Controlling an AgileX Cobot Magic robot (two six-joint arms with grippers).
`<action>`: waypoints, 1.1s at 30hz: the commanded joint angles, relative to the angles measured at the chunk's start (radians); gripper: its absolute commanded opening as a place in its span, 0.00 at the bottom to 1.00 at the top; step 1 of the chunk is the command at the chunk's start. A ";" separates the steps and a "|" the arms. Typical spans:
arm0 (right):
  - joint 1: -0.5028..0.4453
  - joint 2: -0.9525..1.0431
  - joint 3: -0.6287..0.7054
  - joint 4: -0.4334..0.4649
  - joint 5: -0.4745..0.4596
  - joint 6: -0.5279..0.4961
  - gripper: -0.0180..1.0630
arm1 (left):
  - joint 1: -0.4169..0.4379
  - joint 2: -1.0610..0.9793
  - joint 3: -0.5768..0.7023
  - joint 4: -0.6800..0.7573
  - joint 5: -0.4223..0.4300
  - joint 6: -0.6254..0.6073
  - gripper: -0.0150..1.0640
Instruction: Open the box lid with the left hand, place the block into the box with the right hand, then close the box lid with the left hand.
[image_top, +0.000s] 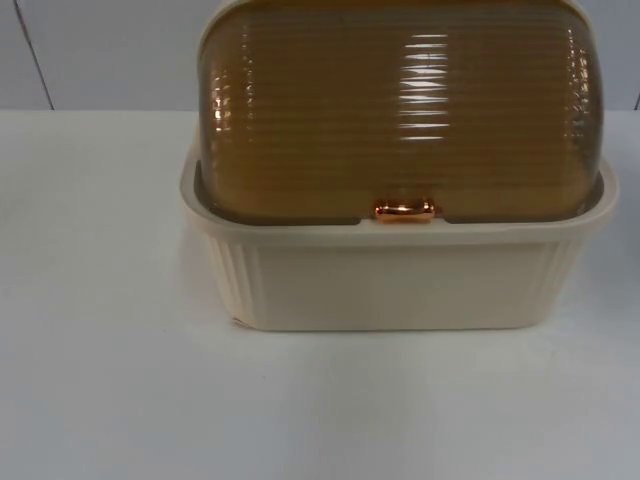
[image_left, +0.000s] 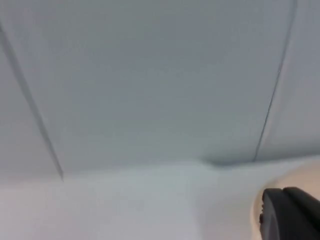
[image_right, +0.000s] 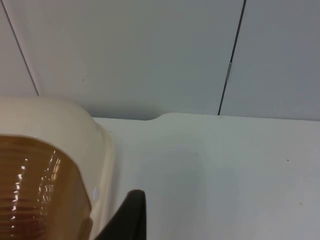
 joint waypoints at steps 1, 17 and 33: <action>0.006 -0.008 0.004 -0.005 -0.023 0.006 0.99 | 0.031 0.009 0.001 -0.078 0.058 0.013 0.01; 0.006 -0.008 0.004 -0.005 -0.023 0.011 0.99 | 0.029 0.007 0.001 -0.027 0.047 0.047 0.01; 0.006 -0.008 0.004 -0.005 -0.021 0.011 0.99 | 0.029 -0.072 0.001 -0.112 -0.018 0.047 0.96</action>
